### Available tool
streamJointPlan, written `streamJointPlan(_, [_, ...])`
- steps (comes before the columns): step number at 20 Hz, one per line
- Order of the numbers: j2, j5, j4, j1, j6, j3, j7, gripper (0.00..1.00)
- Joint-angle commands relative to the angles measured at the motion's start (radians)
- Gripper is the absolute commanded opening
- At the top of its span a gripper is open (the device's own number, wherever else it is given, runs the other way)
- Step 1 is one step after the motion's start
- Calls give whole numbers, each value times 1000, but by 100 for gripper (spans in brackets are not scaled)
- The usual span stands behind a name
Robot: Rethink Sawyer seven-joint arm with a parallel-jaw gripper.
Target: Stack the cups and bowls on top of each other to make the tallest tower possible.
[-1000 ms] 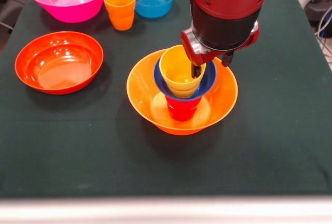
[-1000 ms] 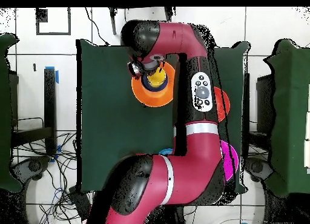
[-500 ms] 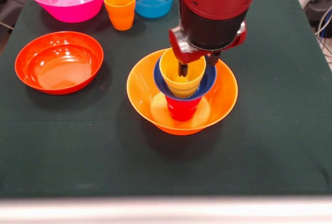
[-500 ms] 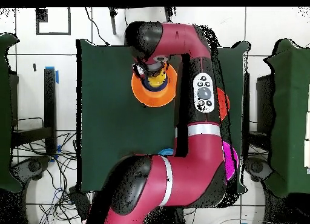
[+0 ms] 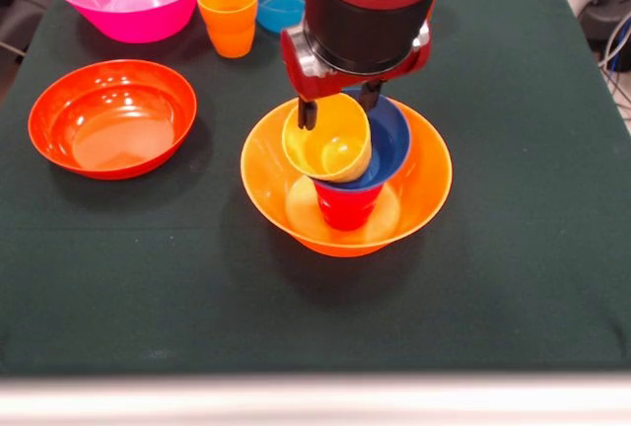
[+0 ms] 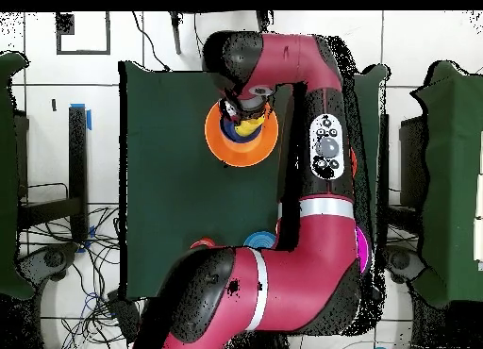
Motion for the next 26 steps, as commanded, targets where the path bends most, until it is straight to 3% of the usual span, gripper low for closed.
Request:
streamJointPlan(1, [-1, -49, 102, 16, -13, -7, -91, 100])
streamJointPlan(22, [-9, -28, 94, 28, -2, 9, -96, 100])
streamJointPlan(26, [-55, -32, 90, 34, 65, -2, -116, 100])
